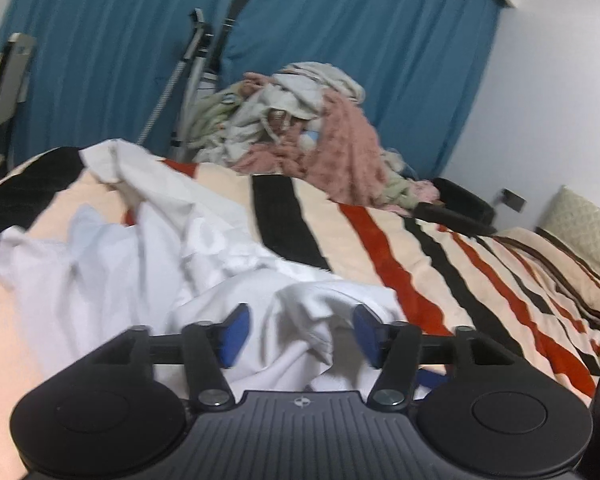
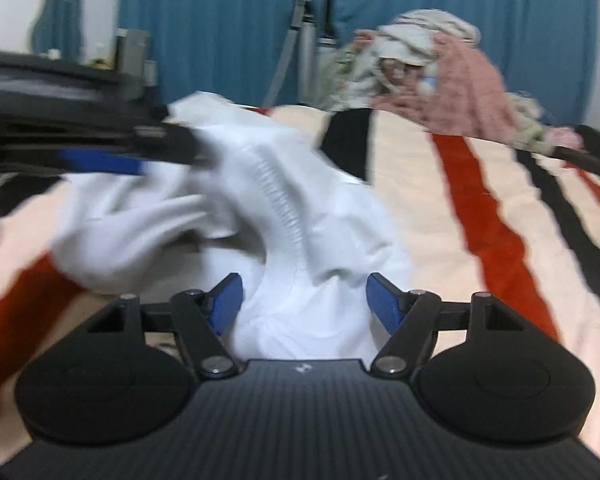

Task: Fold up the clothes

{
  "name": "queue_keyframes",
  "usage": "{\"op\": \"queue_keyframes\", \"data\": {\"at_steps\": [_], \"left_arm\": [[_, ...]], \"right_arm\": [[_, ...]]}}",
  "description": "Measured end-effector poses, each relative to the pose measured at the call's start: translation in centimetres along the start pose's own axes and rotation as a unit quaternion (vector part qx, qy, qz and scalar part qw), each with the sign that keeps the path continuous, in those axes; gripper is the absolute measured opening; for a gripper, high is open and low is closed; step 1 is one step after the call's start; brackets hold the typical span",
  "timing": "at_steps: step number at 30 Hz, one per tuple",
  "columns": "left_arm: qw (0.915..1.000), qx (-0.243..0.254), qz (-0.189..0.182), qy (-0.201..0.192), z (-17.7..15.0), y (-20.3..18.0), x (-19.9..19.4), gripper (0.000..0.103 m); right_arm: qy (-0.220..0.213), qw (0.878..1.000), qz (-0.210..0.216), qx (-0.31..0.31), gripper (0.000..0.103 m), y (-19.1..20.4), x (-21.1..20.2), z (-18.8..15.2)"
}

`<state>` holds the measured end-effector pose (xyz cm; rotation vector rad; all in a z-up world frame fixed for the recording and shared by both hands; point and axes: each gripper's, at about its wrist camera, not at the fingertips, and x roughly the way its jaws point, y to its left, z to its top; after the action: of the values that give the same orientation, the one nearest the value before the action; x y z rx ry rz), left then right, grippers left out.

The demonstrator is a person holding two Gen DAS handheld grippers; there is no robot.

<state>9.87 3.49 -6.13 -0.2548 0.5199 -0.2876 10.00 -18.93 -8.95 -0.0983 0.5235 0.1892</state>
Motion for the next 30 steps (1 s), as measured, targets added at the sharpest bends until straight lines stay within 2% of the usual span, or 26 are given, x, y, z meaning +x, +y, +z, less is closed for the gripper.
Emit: {"op": "queue_keyframes", "data": {"at_steps": [1, 2, 6, 9, 15, 16, 18, 30], "left_arm": [[0.9999, 0.001, 0.016, 0.007, -0.4, -0.1, -0.5, 0.081], [0.9993, 0.005, 0.034, 0.015, -0.8, -0.3, -1.0, 0.081], [0.9953, 0.023, 0.085, 0.038, -2.9, -1.1, -1.7, 0.085], [0.9954, 0.028, 0.077, 0.051, -4.4, -1.5, -0.4, 0.087], [0.9854, 0.084, 0.142, 0.043, -6.4, -2.8, 4.4, 0.096], [0.9837, 0.086, 0.151, 0.046, -6.6, -2.8, 5.1, 0.102], [0.9807, 0.089, 0.166, 0.054, -7.1, -2.6, 6.1, 0.103], [0.9736, 0.133, 0.181, 0.037, -8.8, -3.5, 6.3, 0.103]], "right_arm": [[0.004, 1.000, -0.018, 0.009, 0.071, -0.7, 0.3, 0.0], [0.008, 0.999, -0.032, 0.032, 0.071, -1.7, 0.5, 0.1], [0.021, 0.987, -0.032, 0.153, 0.071, -6.4, 1.3, 0.4], [0.022, 0.981, -0.019, 0.194, 0.071, -8.2, 1.6, 0.5], [0.018, 0.986, 0.008, 0.168, 0.071, -6.9, 1.9, 0.8], [0.016, 0.987, 0.008, 0.160, 0.071, -6.8, 1.9, 0.8], [0.013, 0.989, 0.010, 0.144, 0.071, -6.5, 1.9, 0.9], [0.039, 0.995, 0.024, 0.091, 0.072, -4.4, 3.4, -0.7]]}}
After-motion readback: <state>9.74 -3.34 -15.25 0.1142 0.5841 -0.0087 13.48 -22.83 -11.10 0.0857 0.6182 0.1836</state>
